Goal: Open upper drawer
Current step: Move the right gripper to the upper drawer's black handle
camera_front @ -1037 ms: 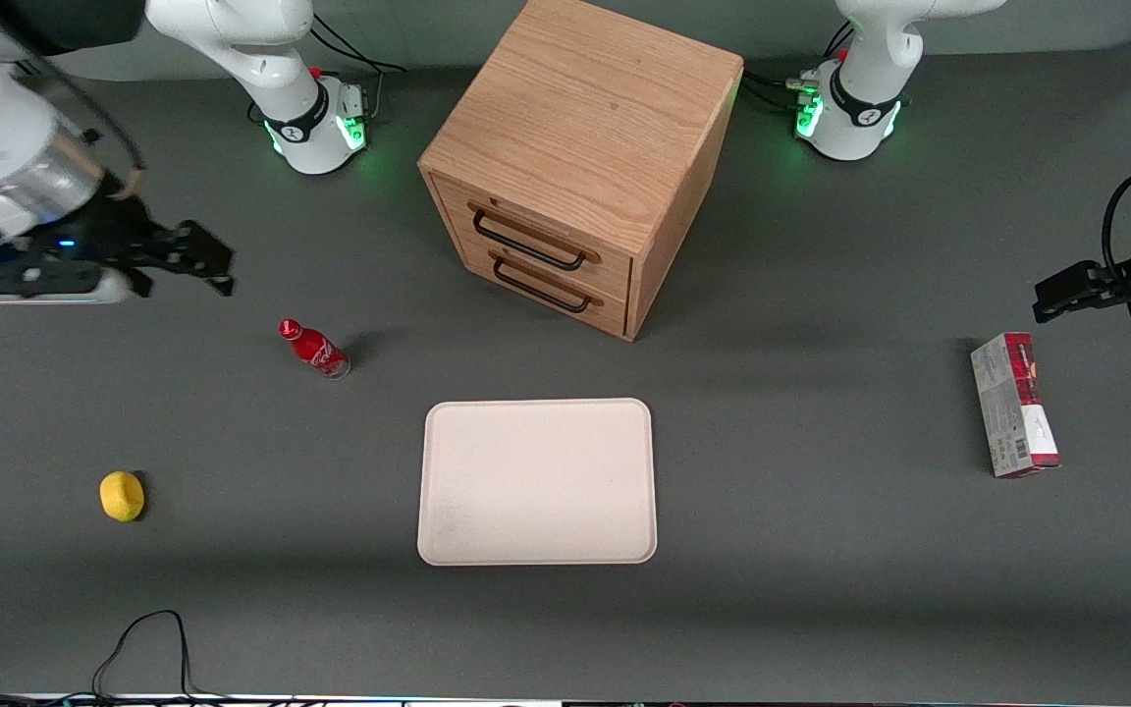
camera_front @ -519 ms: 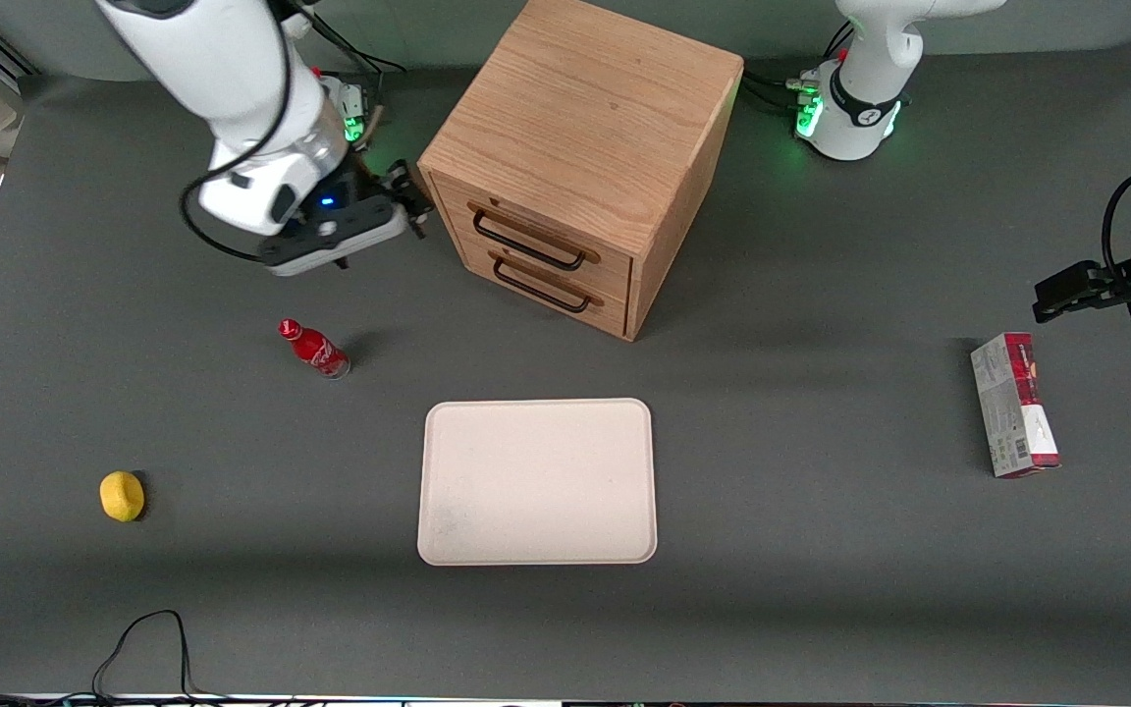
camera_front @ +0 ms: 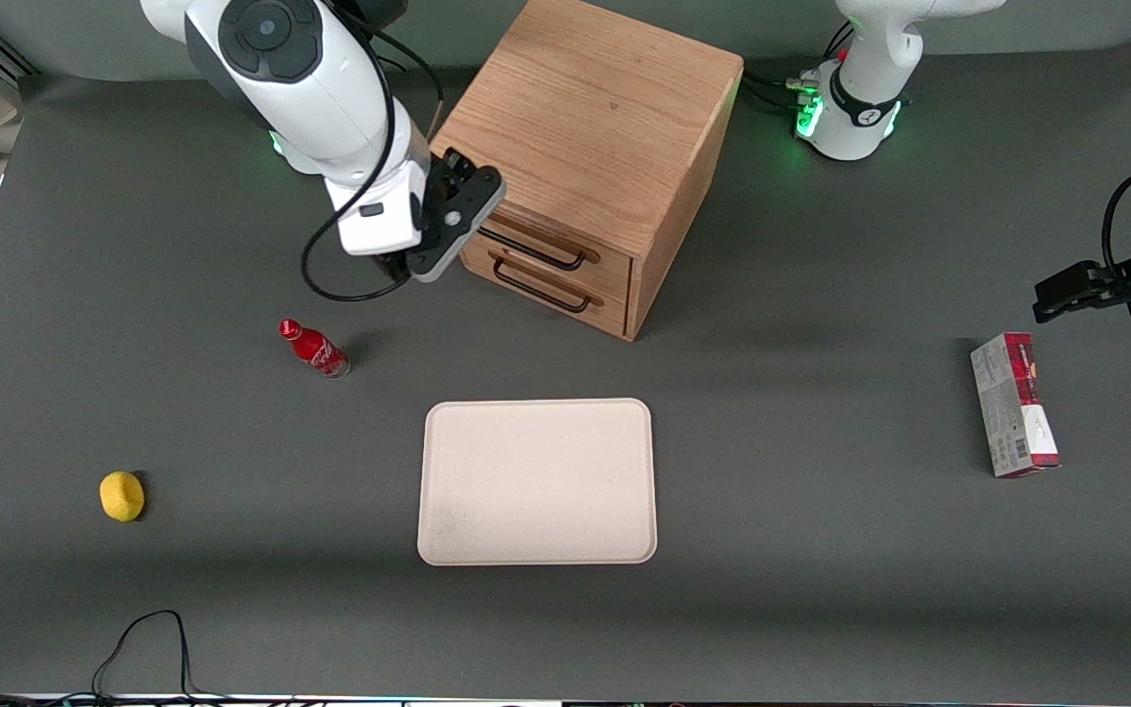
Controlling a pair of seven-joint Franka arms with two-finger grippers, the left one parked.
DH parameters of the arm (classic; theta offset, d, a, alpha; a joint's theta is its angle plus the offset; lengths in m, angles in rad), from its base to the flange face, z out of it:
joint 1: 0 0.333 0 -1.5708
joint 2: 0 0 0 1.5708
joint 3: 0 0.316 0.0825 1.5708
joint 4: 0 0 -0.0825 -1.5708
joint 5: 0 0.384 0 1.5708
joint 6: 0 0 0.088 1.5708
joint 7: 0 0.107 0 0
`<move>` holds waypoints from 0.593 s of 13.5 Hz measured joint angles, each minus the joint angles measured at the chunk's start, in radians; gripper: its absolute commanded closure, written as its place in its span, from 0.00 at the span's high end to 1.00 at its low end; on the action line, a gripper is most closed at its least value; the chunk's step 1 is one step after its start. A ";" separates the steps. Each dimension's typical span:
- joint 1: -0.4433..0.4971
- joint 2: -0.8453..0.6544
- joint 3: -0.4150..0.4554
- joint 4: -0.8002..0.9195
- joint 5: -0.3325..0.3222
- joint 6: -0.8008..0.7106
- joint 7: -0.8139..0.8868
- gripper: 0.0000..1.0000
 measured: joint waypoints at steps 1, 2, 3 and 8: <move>0.000 0.002 0.004 0.000 0.054 -0.001 0.000 1.00; 0.000 0.005 0.005 -0.001 0.087 -0.002 -0.001 1.00; 0.000 0.014 0.005 -0.002 0.102 -0.002 -0.004 1.00; 0.000 0.089 0.005 -0.057 0.108 0.047 -0.054 1.00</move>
